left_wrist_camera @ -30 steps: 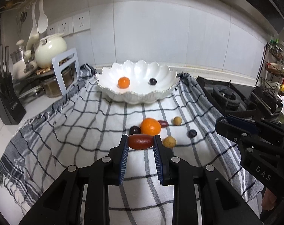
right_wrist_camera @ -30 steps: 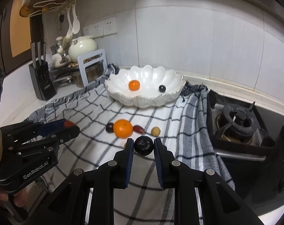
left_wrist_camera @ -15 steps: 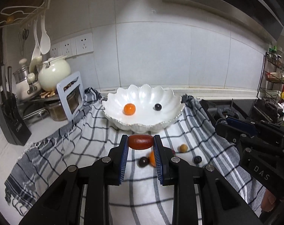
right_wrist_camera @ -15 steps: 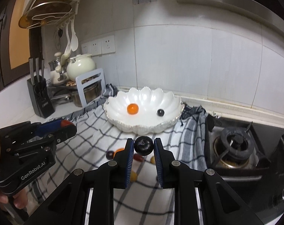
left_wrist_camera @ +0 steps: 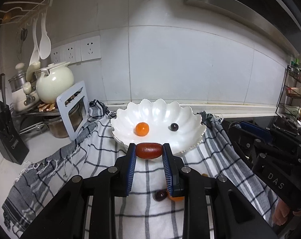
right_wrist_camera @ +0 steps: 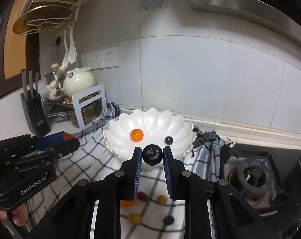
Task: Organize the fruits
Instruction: 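Carry the red date and blueberry over the white bowl, then open both grippers to drop the date and blueberry into the bowl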
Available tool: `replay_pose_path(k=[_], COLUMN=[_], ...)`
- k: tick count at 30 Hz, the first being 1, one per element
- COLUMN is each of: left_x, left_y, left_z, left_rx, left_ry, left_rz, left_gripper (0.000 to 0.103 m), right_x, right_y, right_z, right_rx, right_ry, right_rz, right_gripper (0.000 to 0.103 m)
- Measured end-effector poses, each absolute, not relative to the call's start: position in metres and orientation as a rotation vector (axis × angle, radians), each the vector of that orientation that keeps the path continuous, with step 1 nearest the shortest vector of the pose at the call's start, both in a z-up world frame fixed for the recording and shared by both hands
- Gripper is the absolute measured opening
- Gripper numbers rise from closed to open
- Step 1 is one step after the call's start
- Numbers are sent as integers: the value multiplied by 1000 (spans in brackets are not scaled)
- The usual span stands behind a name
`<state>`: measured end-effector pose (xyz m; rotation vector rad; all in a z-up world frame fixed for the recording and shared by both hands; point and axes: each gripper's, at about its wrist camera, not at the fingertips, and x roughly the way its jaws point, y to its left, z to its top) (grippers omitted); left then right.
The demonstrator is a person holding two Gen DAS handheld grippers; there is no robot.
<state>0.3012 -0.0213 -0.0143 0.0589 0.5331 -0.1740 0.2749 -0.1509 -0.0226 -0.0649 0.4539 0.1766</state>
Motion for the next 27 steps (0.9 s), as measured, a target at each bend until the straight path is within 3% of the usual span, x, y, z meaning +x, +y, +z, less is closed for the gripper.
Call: replay_pose_path(k=[27], left_x=[431], left_y=[-28], left_z=[-37], left_rx=[71], left_ry=[679], left_rz=[-212], left_gripper=[27], right_x=[408], right_y=[-155], right_z=[-43], right_rx=[-13], right_ry=[629], right_rz=[169], right_gripper=[23])
